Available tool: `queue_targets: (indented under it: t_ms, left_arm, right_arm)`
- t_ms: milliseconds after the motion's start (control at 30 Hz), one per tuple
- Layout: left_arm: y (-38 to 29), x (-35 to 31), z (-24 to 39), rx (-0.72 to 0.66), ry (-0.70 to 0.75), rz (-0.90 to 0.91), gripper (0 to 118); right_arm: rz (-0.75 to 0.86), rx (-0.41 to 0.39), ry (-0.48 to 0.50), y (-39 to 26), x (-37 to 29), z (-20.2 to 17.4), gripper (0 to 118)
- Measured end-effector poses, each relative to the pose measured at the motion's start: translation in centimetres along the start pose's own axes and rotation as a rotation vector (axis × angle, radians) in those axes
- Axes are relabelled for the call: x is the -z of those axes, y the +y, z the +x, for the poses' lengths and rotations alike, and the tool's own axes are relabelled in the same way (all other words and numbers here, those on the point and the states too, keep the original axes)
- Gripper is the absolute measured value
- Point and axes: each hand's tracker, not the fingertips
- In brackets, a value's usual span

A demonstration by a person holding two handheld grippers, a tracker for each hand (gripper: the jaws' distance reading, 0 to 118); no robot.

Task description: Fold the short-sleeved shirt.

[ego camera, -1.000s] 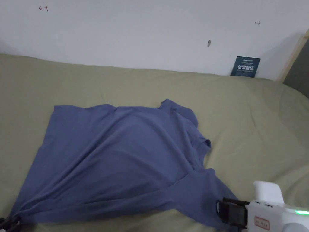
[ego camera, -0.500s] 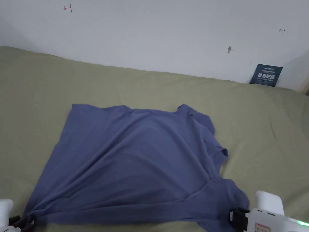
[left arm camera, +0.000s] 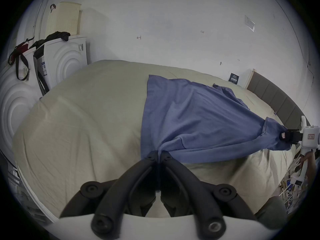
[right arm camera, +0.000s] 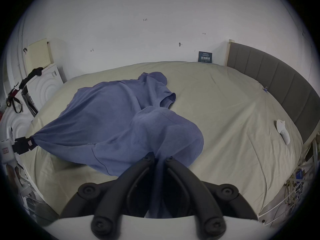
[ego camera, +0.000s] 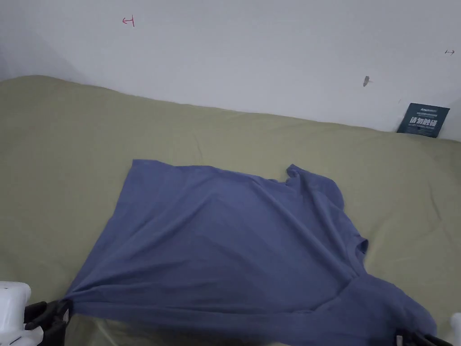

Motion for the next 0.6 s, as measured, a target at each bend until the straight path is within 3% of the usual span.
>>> queue_targets:
  t_ms: [233,333,600]
  left_arm:
    - [-0.5,-3.1,0.4,0.004,-0.029,0.002,1]
    - [0.6,-3.3,0.4,0.029,-0.029,-0.003,1]
    - [6.9,1.9,-0.1,0.095,-0.059,-0.014,1]
  right_arm:
    - [-0.034,-0.022,-0.021,-0.3,-3.2,0.7,9]
    - [0.006,-0.087,-0.025,0.6,-3.8,0.6,9]
    - [0.024,-0.126,0.025,7.0,1.4,1.5,9]
